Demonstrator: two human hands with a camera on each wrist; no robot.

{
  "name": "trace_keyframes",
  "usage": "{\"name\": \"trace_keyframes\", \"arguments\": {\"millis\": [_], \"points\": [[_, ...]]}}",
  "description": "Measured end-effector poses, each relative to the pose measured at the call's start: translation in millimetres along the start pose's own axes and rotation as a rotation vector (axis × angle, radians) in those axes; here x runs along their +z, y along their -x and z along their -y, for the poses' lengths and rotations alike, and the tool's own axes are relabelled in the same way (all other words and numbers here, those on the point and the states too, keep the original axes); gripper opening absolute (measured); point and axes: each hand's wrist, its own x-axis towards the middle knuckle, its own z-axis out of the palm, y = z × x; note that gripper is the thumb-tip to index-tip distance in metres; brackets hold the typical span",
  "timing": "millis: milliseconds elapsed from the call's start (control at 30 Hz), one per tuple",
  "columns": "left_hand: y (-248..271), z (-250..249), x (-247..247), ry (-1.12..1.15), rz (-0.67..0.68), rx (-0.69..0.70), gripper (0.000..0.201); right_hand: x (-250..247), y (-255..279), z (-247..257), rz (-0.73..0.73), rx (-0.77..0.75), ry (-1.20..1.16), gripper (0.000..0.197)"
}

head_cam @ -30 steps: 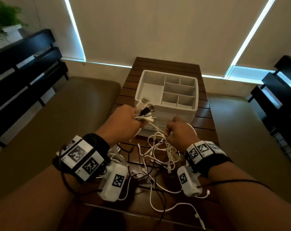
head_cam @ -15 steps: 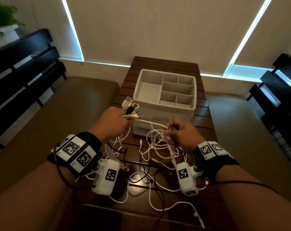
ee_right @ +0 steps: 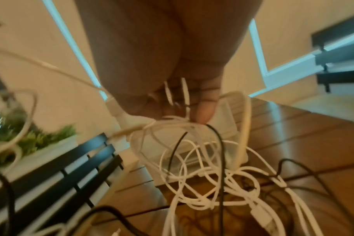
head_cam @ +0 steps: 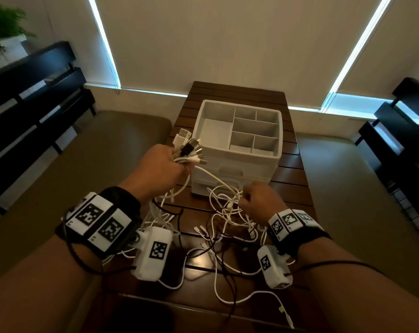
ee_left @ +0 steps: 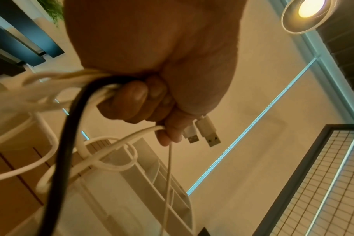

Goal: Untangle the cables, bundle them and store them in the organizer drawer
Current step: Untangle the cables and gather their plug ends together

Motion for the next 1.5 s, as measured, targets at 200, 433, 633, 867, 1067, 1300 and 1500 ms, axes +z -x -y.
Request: {"name": "trace_keyframes", "arguments": {"millis": [200, 433, 633, 867, 1067, 1300, 1500], "points": [[1, 2, 2, -0.041, 0.078, 0.056, 0.022, -2, 7, 16, 0.042, -0.125, -0.337, 0.034], [3, -9, 2, 0.022, 0.045, 0.075, 0.024, 10, 0, 22, 0.089, -0.127, -0.196, 0.012], [-7, 6, -14, -0.058, -0.092, 0.041, 0.019, 16, 0, -6, 0.058, 0.054, -0.138, 0.025], [-12, 33, 8, -0.585, -0.096, -0.114, 0.006, 2, 1, -6, -0.120, 0.003, -0.326, 0.005], [-8, 3, 41, -0.303, -0.059, 0.177, 0.010, -23, 5, 21, -0.122, -0.176, -0.434, 0.009], [-12, -10, 46, -0.227, 0.085, 0.121, 0.026, -29, 9, 17, -0.089, -0.177, -0.443, 0.006], [-10, -17, 3, -0.392, -0.075, 0.082, 0.032, -3, 14, -19, 0.119, 0.042, -0.333, 0.006]]}}
